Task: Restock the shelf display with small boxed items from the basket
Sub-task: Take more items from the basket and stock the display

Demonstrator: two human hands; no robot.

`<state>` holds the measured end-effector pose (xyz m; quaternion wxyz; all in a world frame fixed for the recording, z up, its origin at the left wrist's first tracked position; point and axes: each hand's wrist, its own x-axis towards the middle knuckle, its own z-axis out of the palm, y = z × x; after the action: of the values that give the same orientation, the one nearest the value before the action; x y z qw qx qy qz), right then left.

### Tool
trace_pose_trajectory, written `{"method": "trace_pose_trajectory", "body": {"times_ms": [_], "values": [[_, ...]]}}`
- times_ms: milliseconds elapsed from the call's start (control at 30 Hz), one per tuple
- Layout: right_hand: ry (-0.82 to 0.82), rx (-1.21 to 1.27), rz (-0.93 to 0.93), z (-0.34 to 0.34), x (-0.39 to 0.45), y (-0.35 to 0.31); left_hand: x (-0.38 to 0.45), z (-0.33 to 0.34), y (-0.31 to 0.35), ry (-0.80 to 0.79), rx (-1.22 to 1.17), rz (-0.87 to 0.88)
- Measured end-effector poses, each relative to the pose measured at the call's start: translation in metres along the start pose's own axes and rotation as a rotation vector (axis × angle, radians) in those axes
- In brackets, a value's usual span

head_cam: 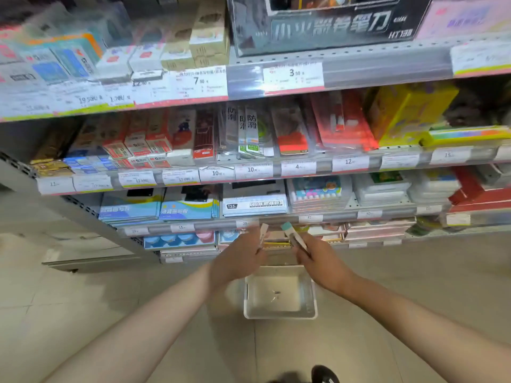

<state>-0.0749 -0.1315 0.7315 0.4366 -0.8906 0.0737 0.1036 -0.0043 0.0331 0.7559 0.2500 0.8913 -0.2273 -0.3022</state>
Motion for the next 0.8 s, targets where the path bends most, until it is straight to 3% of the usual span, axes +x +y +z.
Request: {"method": "trace_pose_trajectory", "body": {"times_ms": [300, 533, 700, 800], "values": [[0.043, 0.212, -0.145, -0.091, -0.055, -0.131, -0.076, -0.116, 0.099, 0.065, -0.404, 0.002], [0.049, 0.407, -0.342, -0.151, -0.086, -0.225, -0.115, -0.18, 0.149, 0.133, -0.859, 0.152], [0.132, 0.43, -0.441, -0.176, -0.088, -0.258, -0.141, -0.217, 0.182, 0.225, -0.961, 0.263], [0.162, 0.422, -0.496, -0.188, -0.091, -0.272, -0.149, -0.229, 0.195, 0.32, -0.905, 0.347]]}}
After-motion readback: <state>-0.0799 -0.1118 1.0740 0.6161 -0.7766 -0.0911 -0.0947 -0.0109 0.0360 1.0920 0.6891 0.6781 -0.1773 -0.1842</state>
